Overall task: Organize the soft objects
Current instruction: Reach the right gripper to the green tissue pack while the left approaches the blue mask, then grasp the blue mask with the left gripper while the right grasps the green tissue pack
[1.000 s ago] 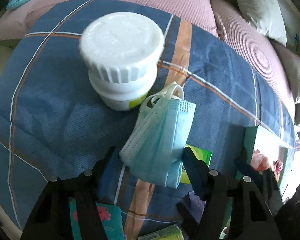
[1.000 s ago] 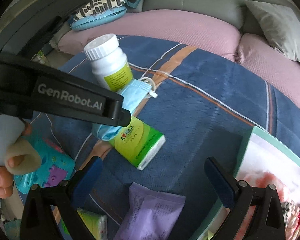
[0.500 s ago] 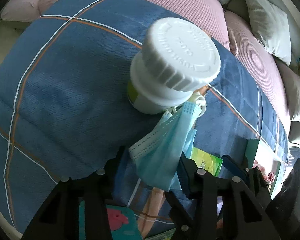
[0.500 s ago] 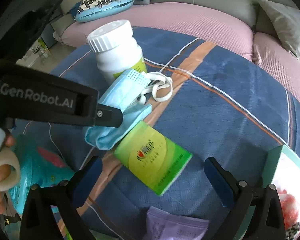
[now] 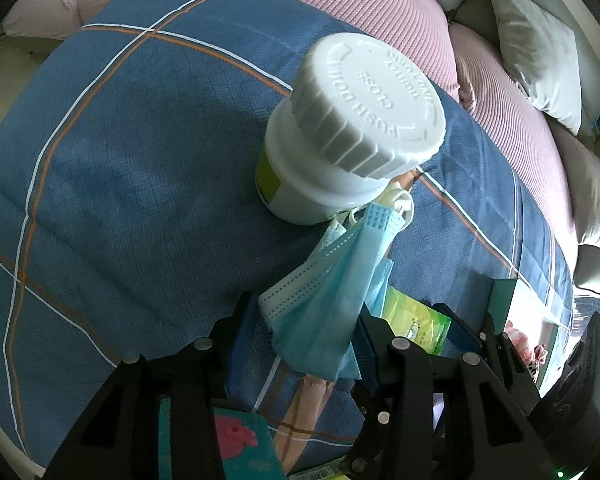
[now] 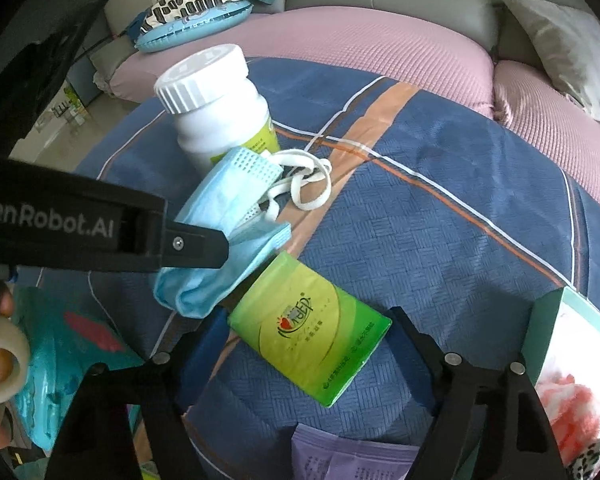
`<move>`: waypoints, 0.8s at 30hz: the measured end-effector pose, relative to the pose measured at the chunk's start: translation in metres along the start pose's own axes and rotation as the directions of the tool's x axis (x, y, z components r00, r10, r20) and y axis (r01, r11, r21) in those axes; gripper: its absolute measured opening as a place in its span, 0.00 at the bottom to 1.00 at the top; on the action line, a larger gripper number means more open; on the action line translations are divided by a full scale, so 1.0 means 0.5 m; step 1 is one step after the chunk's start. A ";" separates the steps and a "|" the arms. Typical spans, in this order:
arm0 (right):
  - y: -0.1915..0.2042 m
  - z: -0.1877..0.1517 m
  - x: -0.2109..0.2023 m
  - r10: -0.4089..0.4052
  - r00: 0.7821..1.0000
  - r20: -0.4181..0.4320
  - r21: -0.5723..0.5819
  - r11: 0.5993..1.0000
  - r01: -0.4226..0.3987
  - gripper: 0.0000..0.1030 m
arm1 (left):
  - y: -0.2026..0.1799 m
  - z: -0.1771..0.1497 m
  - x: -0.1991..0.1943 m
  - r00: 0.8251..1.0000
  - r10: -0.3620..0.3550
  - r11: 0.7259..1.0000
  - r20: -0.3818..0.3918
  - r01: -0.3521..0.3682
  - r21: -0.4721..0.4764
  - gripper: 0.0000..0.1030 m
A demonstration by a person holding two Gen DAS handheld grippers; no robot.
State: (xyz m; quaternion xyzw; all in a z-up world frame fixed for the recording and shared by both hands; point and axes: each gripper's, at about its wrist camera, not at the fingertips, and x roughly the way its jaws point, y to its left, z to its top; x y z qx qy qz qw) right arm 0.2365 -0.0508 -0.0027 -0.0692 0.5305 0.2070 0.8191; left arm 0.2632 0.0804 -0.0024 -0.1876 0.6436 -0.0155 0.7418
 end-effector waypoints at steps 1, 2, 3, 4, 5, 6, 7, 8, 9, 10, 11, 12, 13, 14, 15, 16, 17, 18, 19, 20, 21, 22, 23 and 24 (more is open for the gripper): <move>0.001 -0.001 -0.001 -0.004 1.000 -0.001 -0.002 1.000 0.004 0.79 | 0.001 -0.001 0.001 1.000 -0.001 1.000 -0.001 0.001 -0.002 0.45; 0.001 -0.005 -0.003 -0.005 1.000 0.003 -0.003 1.000 0.005 0.79 | 0.002 0.000 0.001 1.000 0.000 1.000 -0.003 0.000 -0.004 0.45; 0.005 -0.009 -0.007 -0.006 1.000 0.003 -0.002 1.000 0.006 0.79 | 0.003 0.002 0.001 1.000 0.001 1.000 -0.003 -0.001 -0.006 0.45; 0.007 -0.013 -0.011 -0.005 1.000 0.003 0.002 1.000 0.005 0.79 | 0.005 0.005 0.001 1.000 0.005 1.000 -0.003 -0.005 -0.006 0.43; 0.006 -0.016 -0.013 -0.004 1.000 0.003 0.006 1.000 0.004 0.79 | 0.005 0.006 0.001 1.000 0.007 1.000 -0.003 -0.007 -0.007 0.41; 0.004 -0.019 -0.016 -0.002 1.000 0.004 0.014 1.000 0.002 0.79 | 0.006 0.007 0.002 1.000 0.011 1.000 -0.004 -0.011 -0.006 0.40; -0.003 -0.026 -0.022 0.000 1.000 0.005 0.021 1.000 0.000 0.79 | 0.006 0.007 0.002 1.000 0.015 1.000 -0.003 -0.015 -0.004 0.39; -0.003 -0.029 -0.025 0.001 1.000 0.007 0.029 1.000 -0.001 0.79 | 0.006 0.006 0.002 1.000 0.019 1.000 -0.002 -0.019 -0.002 0.38; -0.007 -0.032 -0.029 0.003 1.000 0.007 0.038 0.999 -0.003 0.79 | 0.006 0.006 0.002 1.000 0.021 1.000 0.000 -0.021 -0.001 0.37; -0.012 -0.036 -0.033 0.004 1.000 0.008 0.045 0.999 -0.004 0.79 | 0.006 0.005 0.001 1.000 0.024 1.000 0.002 -0.024 0.001 0.36; -0.018 -0.040 -0.039 0.005 1.000 0.009 0.052 0.999 -0.005 0.79 | 0.006 0.005 -0.001 1.000 0.025 1.000 0.003 -0.025 0.002 0.35; -0.021 -0.044 -0.043 0.003 1.000 0.011 0.057 0.998 -0.004 0.79 | 0.005 0.006 -0.003 1.000 0.026 1.000 0.004 -0.026 0.003 0.34; -0.023 -0.046 -0.046 -0.001 1.000 0.013 0.060 0.998 0.000 0.79 | 0.005 0.005 -0.005 1.000 0.027 1.000 0.006 -0.027 0.004 0.32; -0.027 -0.049 -0.046 -0.007 1.000 0.015 0.063 0.998 0.006 0.79 | 0.005 0.003 -0.006 1.000 0.029 1.000 0.009 -0.029 0.003 0.31; -0.029 -0.052 -0.052 -0.014 1.000 0.019 0.068 0.998 0.013 0.79 | 0.006 0.003 -0.007 1.000 0.029 1.000 0.012 -0.029 0.002 0.31; -0.031 -0.054 -0.056 -0.016 1.000 0.022 0.072 0.997 0.014 0.79 | 0.007 0.000 -0.004 1.000 0.027 1.000 0.013 -0.027 0.000 0.31; -0.032 -0.056 -0.060 -0.015 1.000 0.025 0.076 0.997 0.013 0.79 | 0.009 -0.001 -0.005 1.000 0.023 1.000 0.015 -0.023 -0.003 0.30; -0.034 -0.059 -0.067 -0.013 0.999 0.029 0.082 0.997 0.011 0.78 | 0.011 -0.002 -0.006 1.000 0.019 1.000 0.018 -0.019 -0.006 0.29; -0.032 -0.066 -0.074 -0.015 0.999 0.034 0.087 0.996 0.012 0.78 | 0.013 -0.004 -0.007 1.000 0.017 1.000 0.021 -0.017 -0.007 0.28; -0.033 -0.068 -0.080 -0.017 0.999 0.039 0.091 0.996 0.014 0.79 | 0.016 -0.006 -0.009 1.000 0.016 1.000 0.025 -0.016 -0.009 0.26; -0.033 -0.071 -0.086 -0.021 0.999 0.045 0.094 0.995 0.017 0.79 | 0.019 -0.007 -0.010 1.000 0.013 1.000 0.028 -0.013 -0.012 0.25; -0.033 -0.073 -0.091 -0.024 0.998 0.052 0.098 0.995 0.019 0.79 | 0.020 -0.011 -0.012 0.999 0.009 1.000 0.033 -0.009 -0.015 0.25; -0.034 -0.073 -0.095 -0.024 0.998 0.057 0.101 0.995 0.019 0.79 | 0.022 -0.014 -0.013 0.999 0.004 1.000 0.039 -0.003 -0.018 0.24; -0.035 -0.075 -0.101 -0.022 0.998 0.063 0.106 0.994 0.016 0.79 | 0.024 -0.016 -0.017 0.999 -0.006 1.000 0.047 0.007 -0.019 0.24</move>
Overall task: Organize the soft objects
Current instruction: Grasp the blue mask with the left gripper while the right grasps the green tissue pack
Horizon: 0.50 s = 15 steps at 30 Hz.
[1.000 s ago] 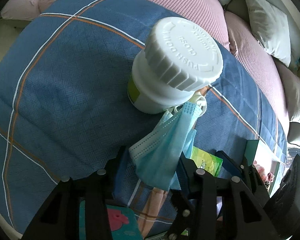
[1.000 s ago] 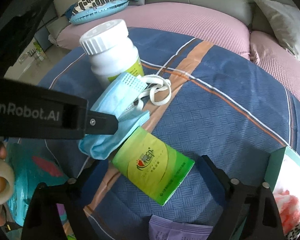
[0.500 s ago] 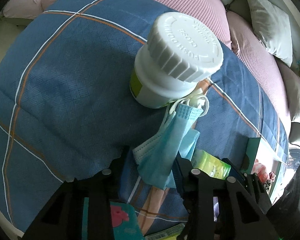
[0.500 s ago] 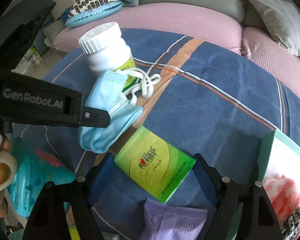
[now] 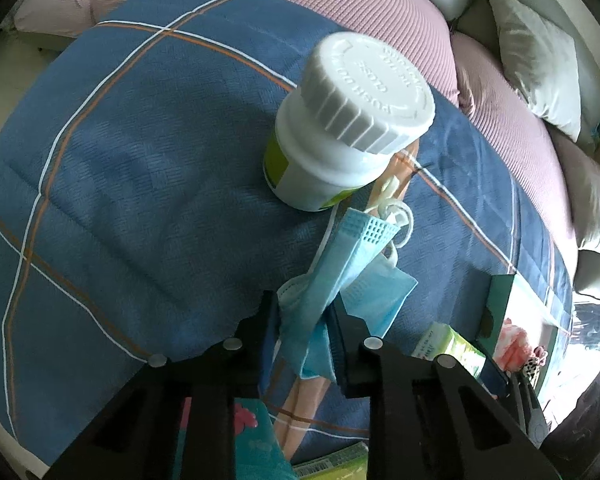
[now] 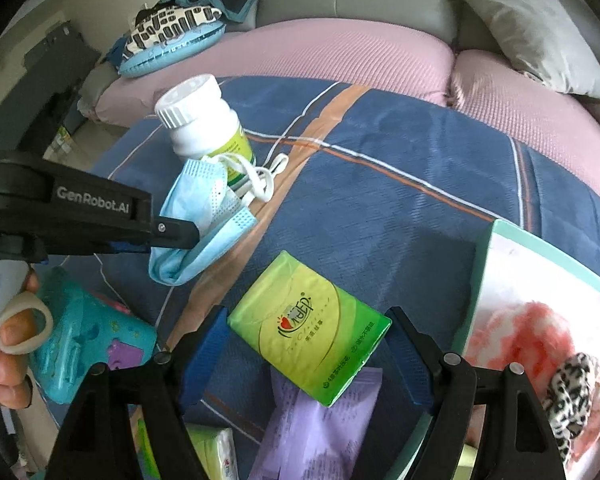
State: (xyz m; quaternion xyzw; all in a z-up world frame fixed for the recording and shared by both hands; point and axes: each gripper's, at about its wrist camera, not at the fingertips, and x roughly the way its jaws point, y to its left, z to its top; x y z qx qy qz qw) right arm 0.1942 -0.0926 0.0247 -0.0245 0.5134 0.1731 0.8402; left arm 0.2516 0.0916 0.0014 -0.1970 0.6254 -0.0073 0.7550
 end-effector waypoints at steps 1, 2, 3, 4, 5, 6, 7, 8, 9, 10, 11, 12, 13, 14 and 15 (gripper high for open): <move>-0.001 -0.002 -0.006 0.001 1.000 0.005 0.004 1.000 -0.001 0.79 | -0.005 -0.014 -0.001 1.000 -0.005 1.000 0.004 0.005 0.001 0.24; -0.001 -0.004 -0.012 0.000 1.000 0.011 0.006 1.000 0.000 0.79 | -0.004 -0.018 -0.005 1.000 -0.011 1.000 0.010 0.011 0.001 0.24; -0.002 -0.006 -0.018 -0.002 1.000 0.018 0.009 1.000 0.001 0.79 | -0.003 -0.021 -0.010 1.000 -0.014 1.000 0.018 0.014 0.002 0.24; -0.003 -0.007 -0.022 -0.002 1.000 0.023 0.012 1.000 0.002 0.79 | -0.002 -0.026 -0.017 0.999 -0.016 1.000 0.033 0.016 0.003 0.23; -0.004 -0.011 -0.029 -0.003 1.000 0.028 0.015 1.000 0.002 0.79 | -0.001 -0.029 -0.022 0.999 -0.018 1.000 0.043 0.018 0.003 0.22; -0.005 -0.014 -0.035 -0.003 0.999 0.034 0.018 1.000 0.003 0.79 | 0.001 -0.032 -0.029 0.998 -0.021 1.000 0.054 0.021 0.003 0.21; -0.006 -0.016 -0.041 -0.005 0.999 0.040 0.020 1.000 0.004 0.79 | 0.002 -0.037 -0.036 0.997 -0.025 1.000 0.067 0.025 0.000 0.21; -0.007 -0.016 -0.048 -0.005 0.999 0.045 0.021 1.000 0.004 0.78 | 0.006 -0.042 -0.044 0.996 -0.028 1.000 0.084 0.029 -0.003 0.20; -0.007 -0.017 -0.055 -0.007 0.999 0.053 0.023 1.000 0.006 0.78 | 0.011 -0.044 -0.053 0.995 -0.029 1.000 0.098 0.030 -0.006 0.20; -0.008 -0.018 -0.062 -0.009 0.998 0.060 0.025 1.000 0.007 0.78 | 0.015 -0.047 -0.063 0.993 -0.030 0.999 0.114 0.031 -0.010 0.20; -0.008 -0.019 -0.070 -0.009 0.998 0.068 0.026 1.000 0.007 0.79 | 0.017 -0.050 -0.069 0.992 -0.032 0.999 0.125 0.034 -0.015 0.20; -0.008 -0.020 -0.077 -0.008 0.997 0.075 0.027 1.000 0.006 0.78 | 0.016 -0.050 -0.074 0.990 -0.032 0.999 0.134 0.035 -0.020 0.20; -0.008 -0.021 -0.081 -0.006 0.997 0.080 0.027 1.000 0.004 0.78 | 0.018 -0.054 -0.081 0.989 -0.031 0.999 0.144 0.035 -0.023 0.20; -0.008 -0.020 -0.083 -0.006 0.996 0.084 0.027 1.000 0.004 0.79 | 0.017 -0.059 -0.088 0.988 -0.032 0.999 0.154 0.036 -0.026 0.20; -0.007 -0.020 -0.089 -0.007 0.996 0.089 0.026 1.000 0.005 0.79 | 0.016 -0.062 -0.094 0.986 -0.033 0.999 0.161 0.038 -0.027 0.20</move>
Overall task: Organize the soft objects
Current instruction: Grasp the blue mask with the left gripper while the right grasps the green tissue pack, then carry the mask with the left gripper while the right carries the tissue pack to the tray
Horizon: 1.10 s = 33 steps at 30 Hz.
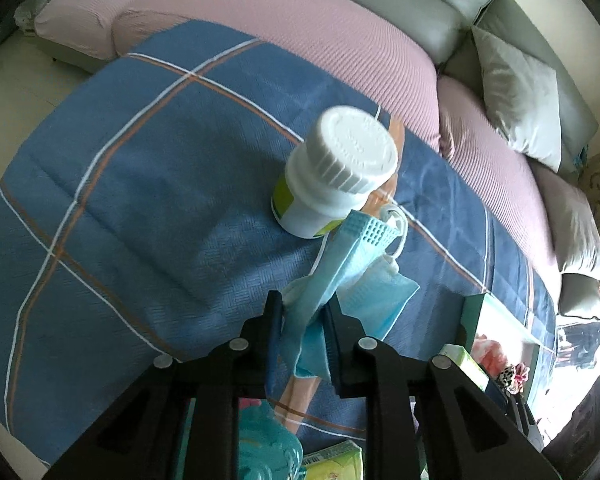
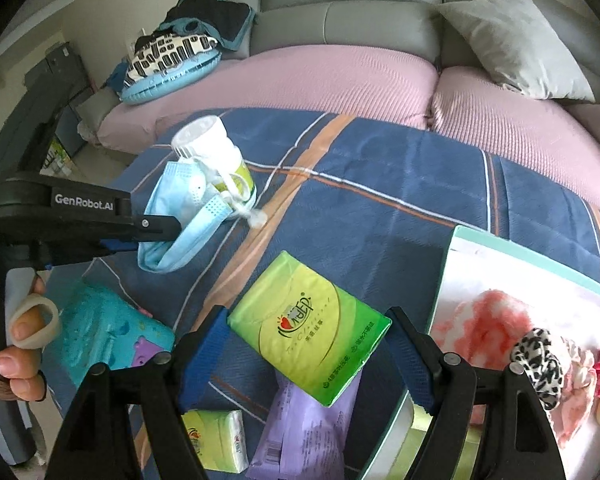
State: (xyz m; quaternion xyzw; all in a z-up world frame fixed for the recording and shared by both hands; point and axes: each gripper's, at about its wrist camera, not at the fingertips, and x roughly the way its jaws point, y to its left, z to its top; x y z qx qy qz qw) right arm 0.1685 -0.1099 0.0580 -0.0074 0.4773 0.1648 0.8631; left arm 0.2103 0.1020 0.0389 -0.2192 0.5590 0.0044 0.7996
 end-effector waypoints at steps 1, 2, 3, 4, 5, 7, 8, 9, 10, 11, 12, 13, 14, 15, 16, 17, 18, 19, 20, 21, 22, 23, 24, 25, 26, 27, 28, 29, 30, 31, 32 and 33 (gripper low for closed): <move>0.000 0.000 -0.004 -0.002 1.000 0.005 -0.001 1.000 0.002 0.78 | 0.000 -0.003 -0.009 1.000 -0.003 1.000 0.009 0.003 0.000 0.20; -0.001 -0.001 -0.008 -0.006 1.000 0.009 -0.001 1.000 0.006 0.78 | -0.003 -0.002 -0.015 1.000 -0.004 1.000 0.016 0.004 -0.001 0.20; -0.001 -0.001 -0.014 -0.011 1.000 0.016 -0.001 1.000 0.011 0.78 | -0.007 -0.002 -0.020 1.000 -0.007 1.000 0.023 0.007 -0.001 0.20; -0.002 -0.001 -0.020 -0.013 1.000 0.021 0.000 1.000 0.013 0.78 | -0.010 -0.003 -0.030 0.999 -0.011 1.000 0.034 0.011 0.000 0.20; -0.003 -0.001 -0.027 -0.011 1.000 0.027 0.002 1.000 0.011 0.78 | -0.012 -0.004 -0.039 0.999 -0.017 1.000 0.043 0.017 0.000 0.20; -0.005 -0.001 -0.040 -0.010 0.999 0.037 0.006 1.000 0.010 0.78 | -0.016 -0.009 -0.060 0.998 -0.028 1.000 0.063 0.028 0.002 0.20; -0.006 -0.001 -0.044 -0.011 0.999 0.040 0.007 1.000 0.011 0.78 | -0.016 -0.009 -0.061 0.997 -0.032 0.999 0.069 0.032 0.003 0.20; -0.007 -0.001 -0.051 -0.013 0.999 0.045 0.008 1.000 0.013 0.78 | -0.019 -0.013 -0.070 0.996 -0.039 0.999 0.079 0.039 0.005 0.20; -0.009 -0.001 -0.057 -0.014 0.999 0.050 0.010 1.000 0.013 0.78 | -0.024 -0.015 -0.076 0.995 -0.041 0.999 0.087 0.041 0.007 0.20; -0.011 -0.002 -0.066 -0.014 0.998 0.057 0.014 1.000 0.013 0.78 | -0.029 -0.019 -0.084 0.994 -0.045 0.999 0.096 0.044 0.011 0.20; -0.012 -0.002 -0.070 -0.014 0.998 0.061 0.017 1.000 0.013 0.78 | -0.032 -0.021 -0.088 0.994 -0.049 0.999 0.100 0.048 0.012 0.20; -0.015 -0.003 -0.078 -0.015 0.998 0.067 0.021 1.000 0.013 0.78 | -0.042 -0.020 -0.094 0.993 -0.055 0.998 0.107 0.053 0.013 0.20; -0.016 -0.003 -0.082 -0.016 0.997 0.071 0.025 1.000 0.014 0.78 | -0.045 -0.023 -0.103 0.992 -0.059 0.998 0.115 0.058 0.015 0.20; -0.019 -0.005 -0.089 -0.018 0.997 0.076 0.029 0.999 0.016 0.78 | -0.049 -0.027 -0.112 0.990 -0.062 0.998 0.124 0.060 0.019 0.20; -0.022 -0.008 -0.097 -0.021 0.996 0.081 0.033 0.999 0.018 0.78 | -0.052 -0.030 -0.119 0.989 -0.062 0.998 0.131 0.060 0.021 0.20; -0.024 -0.010 -0.101 -0.022 0.996 0.085 0.037 0.999 0.019 0.78 | -0.053 -0.030 -0.123 0.989 -0.063 0.998 0.136 0.060 0.024 0.20; -0.027 -0.013 -0.108 -0.025 0.996 0.090 0.041 0.999 0.022 0.78 | -0.054 -0.031 -0.128 0.988 -0.064 0.998 0.141 0.061 0.026 0.20; -0.029 -0.015 -0.114 -0.027 0.995 0.093 0.043 0.999 0.023 0.78 | -0.057 -0.034 -0.133 0.987 -0.066 0.998 0.145 0.063 0.028 0.20; -0.032 -0.019 -0.121 -0.029 0.995 0.097 0.045 0.999 0.025 0.78 | -0.059 -0.037 -0.136 0.986 -0.069 0.997 0.150 0.065 0.028 0.20; -0.034 -0.020 -0.125 -0.031 0.995 0.099 0.045 0.999 0.026 0.78 | -0.060 -0.038 -0.137 0.986 -0.071 0.997 0.152 0.067 0.029 0.20; -0.037 -0.022 -0.131 -0.036 0.994 0.102 0.046 0.998 0.031 0.78 | -0.062 -0.041 -0.139 0.985 -0.073 0.997 0.154 0.069 0.029 0.20; -0.039 -0.023 -0.135 -0.040 0.994 0.104 0.047 0.998 0.035 0.78 | -0.064 -0.045 -0.144 0.985 -0.076 0.997 0.154 0.072 0.031 0.20; -0.042 -0.025 -0.140 -0.047 0.993 0.106 0.049 0.998 0.042 0.78 | -0.066 -0.049 -0.148 0.985 -0.077 0.997 0.154 0.073 0.032 0.20; -0.045 -0.028 -0.145 -0.052 0.993 0.108 0.051 0.998 0.047 0.78 | -0.068 -0.053 -0.150 0.985 -0.078 0.997 0.154 0.073 0.034 0.20; -0.048 -0.030 -0.151 -0.058 0.992 0.110 0.054 0.997 0.052 0.78 | -0.069 -0.058 -0.154 0.985 -0.078 0.997 0.154 0.073 0.035 0.20; -0.051 -0.033 -0.155 -0.060 0.992 0.112 0.057 0.997 0.054 0.79 | -0.070 -0.061 -0.157 0.985 -0.077 0.997 0.152 0.072 0.035 0.20; -0.054 -0.035 -0.159 -0.060 0.992 0.114 0.060 0.997 0.054 0.78 | -0.071 -0.065 -0.157 0.986 -0.076 0.997 0.149 0.072 0.034 0.20; -0.057 -0.037 -0.162 -0.060 0.991 0.116 0.064 0.997 0.053 0.79 | -0.073 -0.069 -0.157 0.986 -0.075 0.997 0.147 0.070 0.034 0.20; -0.060 -0.040 -0.167 -0.063 0.991 0.117 0.068 0.996 0.055 0.79 | -0.074 -0.072 -0.158 0.987 -0.074 0.997 0.143 0.069 0.035 0.20; -0.063 -0.041 -0.170 -0.065 0.991 0.117 0.071 0.996 0.057 0.78 | -0.075 -0.075 -0.158 0.988 -0.073 0.997 0.139 0.069 0.034 0.20; -0.066 -0.043 -0.172 -0.067 0.991 0.116 0.073 0.996 0.059 0.78 | -0.077 -0.079 -0.158 0.988 -0.074 0.997 0.136 0.070 0.034 0.20; -0.069 -0.046 -0.176 -0.069 0.991 0.116 0.078 0.995 0.061 0.79 | -0.079 -0.082 -0.159 0.988 -0.074 0.997 0.135 0.069 0.035 0.20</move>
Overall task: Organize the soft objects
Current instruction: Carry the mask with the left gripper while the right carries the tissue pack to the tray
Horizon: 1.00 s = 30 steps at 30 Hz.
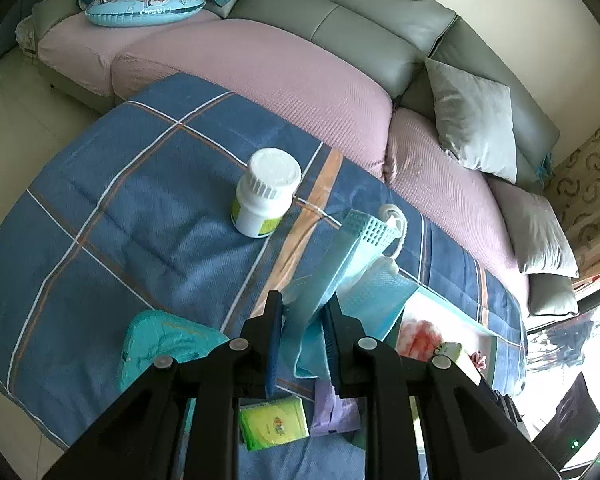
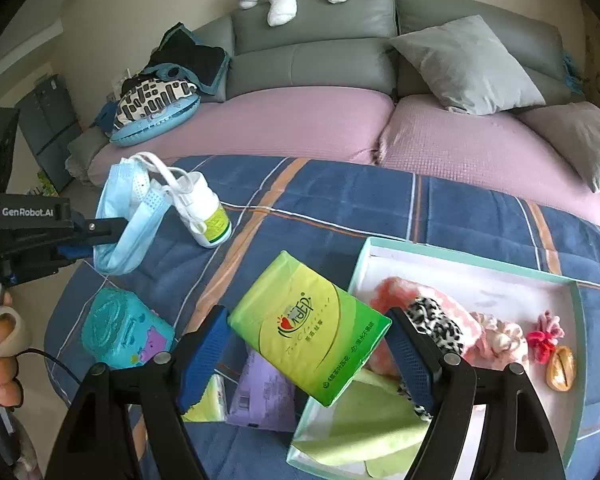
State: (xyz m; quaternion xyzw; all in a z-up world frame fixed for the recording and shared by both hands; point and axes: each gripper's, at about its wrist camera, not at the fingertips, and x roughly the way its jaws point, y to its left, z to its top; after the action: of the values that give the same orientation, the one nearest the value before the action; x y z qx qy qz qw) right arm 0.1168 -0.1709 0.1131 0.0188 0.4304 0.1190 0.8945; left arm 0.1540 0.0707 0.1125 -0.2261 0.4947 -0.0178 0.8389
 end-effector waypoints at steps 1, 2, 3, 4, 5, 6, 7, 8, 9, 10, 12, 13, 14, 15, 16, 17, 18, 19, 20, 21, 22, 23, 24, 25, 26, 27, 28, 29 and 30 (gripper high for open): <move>-0.002 -0.001 -0.002 0.000 1.000 0.000 0.003 1.000 0.000 0.78 | -0.004 -0.003 -0.002 1.000 0.001 1.000 -0.001 -0.001 0.003 0.20; -0.006 -0.003 -0.005 0.001 1.000 -0.004 0.008 1.000 -0.001 0.79 | -0.007 -0.006 -0.003 1.000 0.000 1.000 -0.002 0.000 0.005 0.20; -0.008 -0.005 -0.006 0.000 1.000 -0.008 0.011 1.000 0.000 0.79 | -0.010 -0.008 -0.005 1.000 -0.001 1.000 -0.003 0.001 0.005 0.20; -0.011 -0.008 -0.007 -0.001 1.000 -0.012 0.015 1.000 0.001 0.78 | -0.014 -0.011 -0.006 1.000 -0.002 1.000 -0.004 0.002 0.006 0.20; -0.013 -0.010 -0.009 -0.002 1.000 -0.015 0.018 1.000 0.003 0.78 | -0.016 -0.013 -0.007 1.000 -0.003 1.000 -0.006 0.003 0.007 0.20; -0.014 -0.013 -0.011 -0.004 1.000 -0.018 0.020 1.000 0.004 0.79 | -0.020 -0.015 -0.009 1.000 -0.005 1.000 -0.008 0.005 0.010 0.20; -0.016 -0.014 -0.014 -0.006 1.000 -0.019 0.021 1.000 0.007 0.79 | -0.025 -0.018 -0.010 1.000 -0.006 1.000 -0.010 0.006 0.014 0.20; -0.018 -0.016 -0.018 -0.008 1.000 -0.019 0.023 1.000 0.009 0.78 | -0.029 -0.019 -0.012 1.000 -0.007 1.000 -0.011 0.007 0.017 0.20; -0.020 -0.018 -0.022 -0.009 1.000 -0.018 0.024 1.000 0.009 0.79 | -0.032 -0.021 -0.014 1.000 -0.008 1.000 -0.012 0.008 0.020 0.20; -0.023 -0.019 -0.027 -0.011 1.000 -0.017 0.026 1.000 0.011 0.79 | -0.038 -0.024 -0.017 1.000 -0.011 1.000 -0.014 0.011 0.025 0.20; -0.029 -0.020 -0.038 -0.018 1.000 -0.012 0.031 0.999 0.018 0.78 | -0.046 -0.027 -0.022 1.000 -0.015 0.999 -0.015 0.015 0.033 0.20; -0.034 -0.021 -0.045 -0.021 1.000 -0.011 0.035 0.999 0.022 0.79 | -0.051 -0.029 -0.024 1.000 -0.017 0.999 -0.016 0.018 0.038 0.20; -0.039 -0.022 -0.051 -0.026 1.000 -0.009 0.039 0.999 0.027 0.79 | -0.057 -0.032 -0.026 1.000 -0.021 0.999 -0.018 0.022 0.044 0.20; -0.043 -0.023 -0.056 -0.030 1.000 -0.009 0.043 0.999 0.031 0.79 | -0.062 -0.035 -0.028 0.999 -0.025 0.998 -0.020 0.026 0.049 0.20; -0.050 -0.025 -0.062 -0.036 0.999 -0.010 0.048 0.998 0.036 0.79 | -0.070 -0.039 -0.029 0.999 -0.028 0.998 -0.023 0.029 0.057 0.20; -0.054 -0.027 -0.066 -0.040 0.999 -0.010 0.053 0.998 0.040 0.79 | -0.075 -0.041 -0.030 0.999 -0.029 0.998 -0.026 0.030 0.062 0.20; -0.060 -0.029 -0.070 -0.045 0.999 -0.011 0.059 0.997 0.045 0.79 | -0.082 -0.045 -0.030 0.999 -0.031 0.997 -0.032 0.034 0.069 0.20; -0.068 -0.032 -0.075 -0.049 0.999 -0.014 0.065 0.997 0.050 0.78 | -0.088 -0.048 -0.029 0.999 -0.032 0.997 -0.035 0.035 0.074 0.20; -0.073 -0.033 -0.079 -0.053 0.998 -0.015 0.070 0.996 0.054 0.78 | -0.096 -0.053 -0.029 0.999 -0.033 0.996 -0.041 0.036 0.082 0.20; -0.082 -0.036 -0.084 -0.063 0.998 -0.018 0.078 0.995 0.064 0.79 | -0.103 -0.058 -0.028 0.998 -0.033 0.995 -0.045 0.037 0.089 0.20; -0.089 -0.038 -0.087 -0.069 0.997 -0.019 0.082 0.994 0.070 0.78 | -0.110 -0.063 -0.027 0.998 -0.034 0.995 -0.049 0.038 0.097 0.20; -0.098 -0.041 -0.092 -0.079 0.997 -0.022 0.089 0.993 0.081 0.79 | -0.118 -0.068 -0.026 0.998 -0.035 0.994 -0.055 0.040 0.106 0.20; -0.106 -0.043 -0.096 -0.088 0.996 -0.022 0.094 0.992 0.089 0.79 | -0.125 -0.071 -0.025 0.998 -0.035 0.993 -0.059 0.041 0.112 0.20; -0.113 -0.045 -0.099 -0.092 0.995 -0.022 0.099 0.991 0.094 0.79 | -0.132 -0.075 -0.024 0.997 -0.033 0.992 -0.064 0.041 0.119 0.20; -0.121 -0.047 -0.102 -0.097 0.995 -0.023 0.104 0.990 0.098 0.79 | -0.141 -0.079 -0.021 0.997 -0.031 0.991 -0.069 0.040 0.129 0.20; -0.130 -0.050 -0.106 -0.102 0.994 -0.026 0.112 0.988 0.104 0.78 | -0.147 -0.083 -0.019 0.997 -0.030 0.990 -0.073 0.039 0.136 0.20; -0.140 -0.052 -0.108 -0.108 0.994 -0.028 0.119 0.987 0.111 0.79 | -0.154 -0.087 -0.017 0.997 -0.028 0.989 -0.078 0.039 0.143 0.20; -0.152 -0.056 -0.110 -0.119 0.992 -0.033 0.127 0.984 0.122 0.79 | -0.162 -0.092 -0.014 0.996 -0.026 0.988 -0.083 0.038 0.152 0.20; -0.162 -0.060 -0.112 -0.127 0.991 -0.036 0.132 0.982 0.131 0.79 | -0.169 -0.095 -0.012 0.996 -0.024 0.987 -0.087 0.037 0.158 0.20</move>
State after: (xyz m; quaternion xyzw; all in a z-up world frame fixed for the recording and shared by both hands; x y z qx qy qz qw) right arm 0.0757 -0.2643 0.1259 0.0494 0.4501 0.0316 0.8911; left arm 0.1275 -0.0207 0.1316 -0.1650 0.5233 -0.0796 0.8322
